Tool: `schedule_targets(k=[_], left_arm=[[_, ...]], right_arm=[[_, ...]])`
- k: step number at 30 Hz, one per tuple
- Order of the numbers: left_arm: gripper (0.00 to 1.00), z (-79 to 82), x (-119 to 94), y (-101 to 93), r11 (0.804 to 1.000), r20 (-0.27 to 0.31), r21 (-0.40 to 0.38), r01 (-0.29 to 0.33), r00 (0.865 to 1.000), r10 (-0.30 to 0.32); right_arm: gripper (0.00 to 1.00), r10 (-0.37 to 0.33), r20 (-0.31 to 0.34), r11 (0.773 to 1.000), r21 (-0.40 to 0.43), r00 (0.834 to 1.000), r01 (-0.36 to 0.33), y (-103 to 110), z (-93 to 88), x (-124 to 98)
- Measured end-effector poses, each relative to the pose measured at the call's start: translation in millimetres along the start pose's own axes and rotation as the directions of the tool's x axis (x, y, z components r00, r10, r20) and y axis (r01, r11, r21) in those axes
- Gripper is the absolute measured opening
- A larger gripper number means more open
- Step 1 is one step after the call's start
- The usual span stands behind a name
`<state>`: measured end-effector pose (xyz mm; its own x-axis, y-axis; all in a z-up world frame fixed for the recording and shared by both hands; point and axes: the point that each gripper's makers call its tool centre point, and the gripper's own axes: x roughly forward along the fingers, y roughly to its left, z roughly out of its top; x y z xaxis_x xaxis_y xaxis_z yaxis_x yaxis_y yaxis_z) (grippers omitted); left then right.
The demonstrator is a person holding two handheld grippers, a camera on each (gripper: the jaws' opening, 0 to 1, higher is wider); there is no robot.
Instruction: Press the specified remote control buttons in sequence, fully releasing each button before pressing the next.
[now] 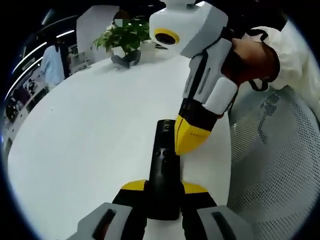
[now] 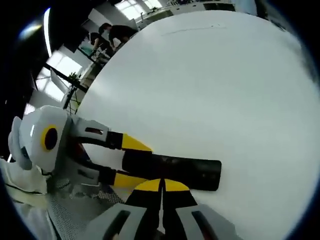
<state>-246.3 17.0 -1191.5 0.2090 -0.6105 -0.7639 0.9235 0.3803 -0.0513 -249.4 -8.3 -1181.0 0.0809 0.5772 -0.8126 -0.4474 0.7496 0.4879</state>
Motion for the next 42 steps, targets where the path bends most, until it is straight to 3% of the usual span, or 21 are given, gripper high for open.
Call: schedule_targets(k=[4,23,29,34,42], left_arm=[[0.24,-0.3,0,0.2,1.0,-0.005,0.007,-0.002,1.0,0.002],[0.24,-0.7,1,-0.8,0.999,-0.027,0.036,0.002,1.0,-0.001],[0.24,-0.4,2,-1.3,0.999,-0.028,0.039,-0.002,1.0,0.003],[0.24,-0.4,2,-1.1,0.999,-0.022,0.037,-0.004,1.0,0.005],[0.24,-0.3,2,-1.1,0.999,-0.012,0.036,-0.006,1.0,0.007]], right_arm=[[0.0,0.024,0.017,0.999,0.024,1.0,-0.025,3,5.9,-1],[0.0,-0.024,-0.019,1.0,0.002,1.0,0.024,-2,-0.3,4],[0.0,-0.067,-0.085,0.998,-0.016,0.994,0.066,-3,-0.1,6],[0.0,-0.084,-0.097,0.996,-0.024,0.992,0.082,-5,-0.7,7],[0.0,-0.055,-0.093,0.998,0.012,0.994,0.056,-8,-0.2,8]])
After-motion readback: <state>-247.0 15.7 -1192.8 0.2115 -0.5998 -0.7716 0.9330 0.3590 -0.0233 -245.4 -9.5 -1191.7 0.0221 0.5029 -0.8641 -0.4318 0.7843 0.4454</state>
